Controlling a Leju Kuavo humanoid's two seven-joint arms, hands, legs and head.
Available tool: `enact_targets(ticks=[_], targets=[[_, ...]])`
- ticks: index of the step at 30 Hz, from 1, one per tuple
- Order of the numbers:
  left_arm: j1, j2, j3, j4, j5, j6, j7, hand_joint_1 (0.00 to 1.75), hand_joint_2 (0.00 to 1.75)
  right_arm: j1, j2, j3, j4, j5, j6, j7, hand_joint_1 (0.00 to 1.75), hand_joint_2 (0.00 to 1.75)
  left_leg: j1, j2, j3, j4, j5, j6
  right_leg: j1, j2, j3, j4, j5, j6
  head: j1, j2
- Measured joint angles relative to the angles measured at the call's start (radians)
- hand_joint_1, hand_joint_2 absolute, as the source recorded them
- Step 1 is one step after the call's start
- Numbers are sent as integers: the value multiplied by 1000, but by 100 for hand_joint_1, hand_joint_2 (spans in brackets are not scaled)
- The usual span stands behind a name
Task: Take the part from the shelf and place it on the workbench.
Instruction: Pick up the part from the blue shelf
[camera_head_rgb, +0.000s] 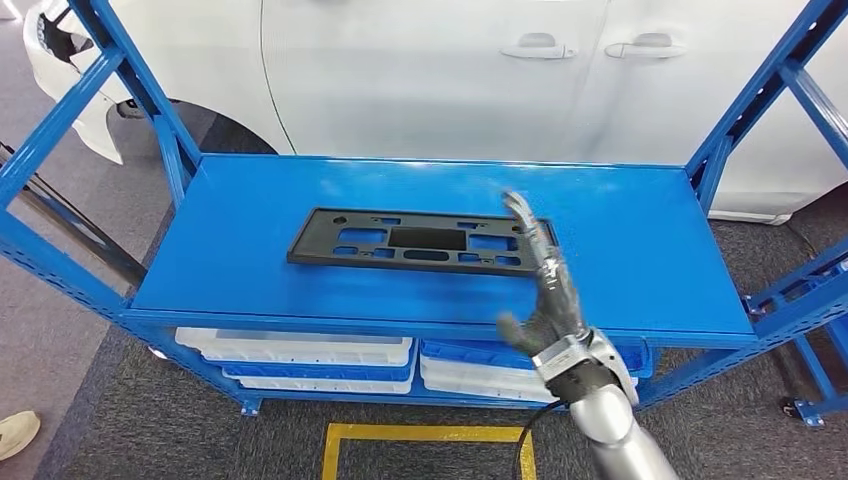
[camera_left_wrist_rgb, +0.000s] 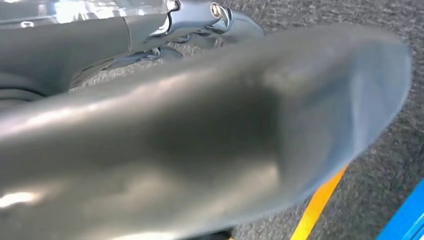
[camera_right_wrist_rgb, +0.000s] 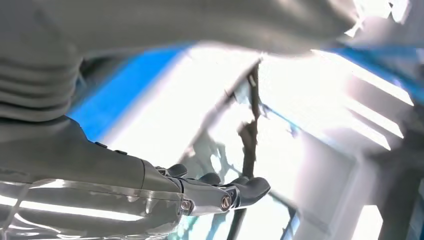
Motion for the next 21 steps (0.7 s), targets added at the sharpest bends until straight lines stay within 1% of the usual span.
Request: enact_targets(ticks=[1, 2, 3, 4, 5, 6, 7, 8, 9, 10, 11, 12, 13, 14, 15, 16, 17, 18, 19, 20, 21], targets=[[0, 0, 0, 0, 0, 3, 1, 0, 0, 4, 4, 23, 19, 23, 2, 6, 0, 131, 5, 2, -34, 43, -18, -6, -1, 1, 6, 0, -7, 1, 0, 0], [1, 0, -1, 1, 0, 4, 2, 0, 0, 6, 7, 49, 39, 51, -4, 12, 0, 131, 9, 3, -55, 56, -17, -12, -3, 2, 14, 1, -14, 2, 0, 0], [1, 0, -3, 2, 0, 4, 2, 0, 0, 7, 10, 74, 59, 80, -16, 16, 0, 131, 13, 4, -58, 30, 10, -17, -5, 3, 22, 2, -21, 5, 0, 0], [1, 1, -5, 2, 0, 4, 2, 0, 0, 7, 14, 97, 77, 109, -34, 19, 0, 131, 17, 5, -45, -27, 57, -22, -8, 4, 32, 4, -29, 9, 0, 0], [1, 1, -7, 3, 0, 4, 2, 0, 0, 5, 19, 120, 94, 140, -58, 19, 0, 175, 20, 6, -24, -96, 106, -26, -10, 4, 40, 6, -38, 14, 0, 0], [0, 1, -10, 3, 0, 4, 2, 0, 0, 3, 24, 142, 111, 172, -86, 19, 0, 175, 20, 6, -6, -156, 135, -25, -11, 4, 46, 9, -44, 19, 0, 0], [-1, 1, -13, 3, 0, 4, 2, 0, 0, -1, 30, 164, 128, 206, -114, 20, 0, 175, 19, 7, 6, -193, 152, -18, -10, 4, 48, 12, -50, 24, 0, 0], [-1, 1, -16, 3, 0, 4, 2, 0, 0, -6, 36, 187, 146, 246, -142, 24, 0, 175, 17, 7, 9, -207, 156, -8, -9, 5, 47, 13, -53, 30, 0, 0], [-2, 1, -19, 3, 0, 4, 3, 0, 0, -12, 43, 211, 163, 284, -168, 31, 0, 175, 14, 7, 8, -208, 153, 2, -8, 5, 46, 14, -55, 35, 0, 0], [-3, 1, -21, 3, 0, 4, 3, 0, 0, -21, 51, 235, 179, 323, -194, 41, 0, 175, 15, 7, 9, -207, 160, 11, -8, 5, 45, 14, -58, 40, 0, 0], [-3, 0, -23, 3, 0, 4, 3, 0, 0, -36, 60, 261, 197, 367, -226, 54, 0, 175, 16, 7, 9, -209, 163, 18, -8, 4, 43, 20, -65, 45, 1, 0], [-5, 0, -25, 3, 0, 4, 3, 0, 0, -55, 69, 287, 216, 406, -258, 68, 0, 175, 18, 8, 9, -211, 165, 23, -9, 2, 33, 41, -79, 50, 2, 0], [-7, 0, -27, 3, 0, 4, 3, 0, 0, -76, 78, 315, 237, 446, -291, 83, 0, 175, 19, 9, 10, -213, 165, 28, -10, 1, 13, 84, -104, 54, 2, 0], [-9, 0, -29, 3, 0, 4, 3, 0, 0, -94, 85, 341, 258, 480, -320, 96, 0, 175, 18, 10, 11, -213, 164, 32, -11, -1, -16, 143, -133, 58, 4, 0], [-10, 0, -32, 3, 0, 4, 3, 0, 0, -109, 91, 365, 278, 516, -349, 110, 0, 175, 17, 10, 11, -213, 163, 35, -12, -2, -53, 217, -163, 60, 4, 0], [-11, 0, -36, 3, 0, 4, 3, 0, 0, -123, 98, 388, 300, 558, -381, 127, 0, 175, 16, 10, 11, -213, 162, 36, -13, -2, -88, 280, -182, 61, 4, 0], [-11, 0, -40, 3, 0, 4, 4, 0, 0, -137, 107, 410, 323, 603, -414, 146, 0, 175, 15, 9, 12, -213, 161, 37, -13, -2, -110, 314, -183, 61, 4, 0], [-11, 0, -45, 3, 0, 4, 4, 0, 0, -154, 117, 431, 346, 650, -448, 167, 0, 175, 14, 9, 13, -212, 160, 37, -13, -2, -115, 312, -166, 58, 4, 0], [-12, 0, -49, 3, 0, 4, 5, 0, 0, -172, 130, 452, 369, 692, -476, 188, 0, 175, 12, 8, 14, -212, 159, 37, -13, -2, -98, 266, -131, 53, 4, 0], [-13, 0, -53, 3, 0, 4, 5, 0, 0, -192, 145, 470, 389, 726, -495, 207, 0, 175, 11, 8, 16, -212, 159, 36, -10, -3, -66, 192, -90, 45, 4, 0], [-15, -1, -57, 3, 0, 4, 6, 0, 0, -211, 160, 486, 408, 753, -507, 224, 0, 175, 9, 7, 18, -211, 157, 34, -6, -3, -34, 119, -59, 38, 4, 0]])
